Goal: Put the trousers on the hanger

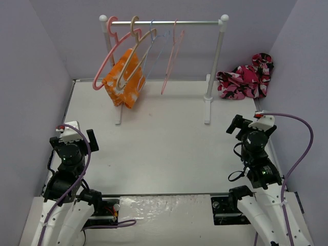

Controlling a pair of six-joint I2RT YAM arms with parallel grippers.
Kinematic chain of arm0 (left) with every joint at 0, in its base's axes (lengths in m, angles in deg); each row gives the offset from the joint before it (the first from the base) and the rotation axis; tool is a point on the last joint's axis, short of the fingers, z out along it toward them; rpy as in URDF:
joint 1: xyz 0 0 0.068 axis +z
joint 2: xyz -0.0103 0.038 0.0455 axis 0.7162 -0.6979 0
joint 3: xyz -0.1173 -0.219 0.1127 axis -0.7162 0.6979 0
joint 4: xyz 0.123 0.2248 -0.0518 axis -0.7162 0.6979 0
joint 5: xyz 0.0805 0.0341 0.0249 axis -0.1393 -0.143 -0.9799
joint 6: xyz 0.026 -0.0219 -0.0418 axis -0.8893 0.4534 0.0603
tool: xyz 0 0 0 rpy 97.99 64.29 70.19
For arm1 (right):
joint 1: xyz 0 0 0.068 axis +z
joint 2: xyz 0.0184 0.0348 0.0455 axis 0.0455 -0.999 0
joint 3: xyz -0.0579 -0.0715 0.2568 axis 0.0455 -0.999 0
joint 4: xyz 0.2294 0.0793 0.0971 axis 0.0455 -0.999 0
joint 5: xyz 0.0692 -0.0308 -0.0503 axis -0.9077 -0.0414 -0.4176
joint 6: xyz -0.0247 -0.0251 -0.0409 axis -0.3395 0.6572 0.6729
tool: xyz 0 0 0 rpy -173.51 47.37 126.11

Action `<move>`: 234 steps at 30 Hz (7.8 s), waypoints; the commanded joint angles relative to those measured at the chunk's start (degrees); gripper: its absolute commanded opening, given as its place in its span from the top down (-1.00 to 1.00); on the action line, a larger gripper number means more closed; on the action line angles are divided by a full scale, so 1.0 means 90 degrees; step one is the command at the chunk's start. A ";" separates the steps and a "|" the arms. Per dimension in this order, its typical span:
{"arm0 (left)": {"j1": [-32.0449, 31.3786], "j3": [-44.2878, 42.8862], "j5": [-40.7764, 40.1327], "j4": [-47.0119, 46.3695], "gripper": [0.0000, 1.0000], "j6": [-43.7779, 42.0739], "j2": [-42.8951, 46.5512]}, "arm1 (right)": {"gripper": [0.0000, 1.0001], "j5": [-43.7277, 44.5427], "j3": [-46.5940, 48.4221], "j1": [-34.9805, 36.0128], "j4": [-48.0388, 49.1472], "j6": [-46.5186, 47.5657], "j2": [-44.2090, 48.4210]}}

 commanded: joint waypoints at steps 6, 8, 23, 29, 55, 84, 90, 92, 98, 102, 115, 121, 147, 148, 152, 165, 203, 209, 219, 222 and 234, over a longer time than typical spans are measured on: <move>0.0050 -0.0284 0.0057 -0.0368 -0.94 0.0087 -0.0420 | -1.00 -0.0244 0.0659 -0.0027 0.0346 -0.0215 -0.0821; 0.0042 -0.0348 0.0099 -0.0325 -0.94 0.0120 -0.0481 | -1.00 0.0112 0.0847 -0.0027 0.0335 -0.0490 -0.1236; 0.0058 -0.0389 0.0364 -0.0298 -0.94 0.0106 -0.0529 | -1.00 0.0535 0.2505 -0.1434 0.0518 -0.2462 -0.5007; 0.0059 -0.0406 0.0449 -0.0288 -0.94 0.0092 -0.0598 | -1.00 0.0128 0.3989 -0.1842 0.0782 -0.2671 -0.6890; 0.0059 -0.0439 0.0733 -0.0231 -0.94 -0.0040 -0.1225 | -1.00 -0.1776 0.6516 -0.1930 0.2900 -0.1349 -1.1109; 0.0013 -0.2552 0.0997 -0.0269 -0.94 -0.0382 -0.1894 | 1.00 -0.0328 0.5293 -0.0426 -0.0946 -0.0562 -0.4066; -0.0152 -0.2941 0.1236 -0.0359 -0.94 -0.0319 -0.1918 | 1.00 -0.3573 0.5293 -0.0212 -0.1277 -0.0945 -0.3303; -0.0173 -0.2983 0.1305 -0.0333 -0.94 -0.0248 -0.1910 | 1.00 -0.4204 0.5227 0.0168 -0.1214 -0.1140 -0.3433; -0.0185 -0.3002 0.1466 -0.0100 -0.94 0.0022 -0.1754 | 1.00 -0.3261 0.5037 0.2502 -0.0395 -0.1381 -0.4065; -0.0189 -0.3088 0.1379 0.0218 -0.94 0.0057 -0.1657 | 1.00 -0.2461 0.5108 0.3862 0.0318 -0.1551 -0.5105; -0.0185 -0.2858 0.1127 0.0747 -0.94 0.0076 -0.1441 | -0.62 -0.2016 0.6573 0.4964 -0.0602 -0.1118 -0.7598; -0.0185 -0.2168 0.1954 0.0602 -0.94 0.0440 -0.1960 | -0.68 -0.0947 0.4388 0.3100 -0.0745 -0.1765 -0.5866; -0.0160 -0.0569 0.2674 -0.1500 -0.94 0.2694 -0.4267 | -0.96 -0.1979 0.2470 -0.2059 -0.0582 -0.2523 -0.7483; -0.0156 -0.0547 0.2697 -0.1561 -0.94 0.2756 -0.4324 | -0.96 -0.1974 0.2459 -0.2059 -0.0524 -0.2510 -0.7569; -0.0155 -0.0491 0.2791 -0.1845 -0.94 0.3033 -0.4652 | -0.87 -0.1998 0.2333 -0.2059 -0.0243 -0.2474 -0.7930; -0.0153 -0.0217 0.2065 -0.1706 0.12 0.3277 -0.5058 | 0.86 -0.1827 0.2157 -0.2071 -0.0070 -0.2454 -0.7824; -0.0068 -0.2306 0.2589 0.1500 -0.65 0.1971 -0.4265 | -0.66 -0.1566 0.2615 -0.1931 -0.1795 -0.2194 -0.6168; -0.0068 -0.2061 0.2623 0.0827 -0.68 0.1718 -0.5074 | -0.67 -0.2079 0.1696 -0.2019 -0.1336 -0.2514 -0.5740; -0.0032 -0.2283 0.2517 0.0579 -0.70 0.1194 -0.6000 | -0.48 -0.2193 0.0923 -0.2251 -0.1153 -0.2958 -0.5013; -0.0019 -0.2239 0.2530 0.0532 -0.71 0.1130 -0.5974 | -0.32 -0.2262 0.0728 -0.2411 -0.1116 -0.3132 -0.4580; -0.0009 -0.2003 0.2482 0.0323 -0.71 0.1014 -0.5907 | -0.03 -0.2766 0.0234 -0.2834 -0.0778 -0.3506 -0.4623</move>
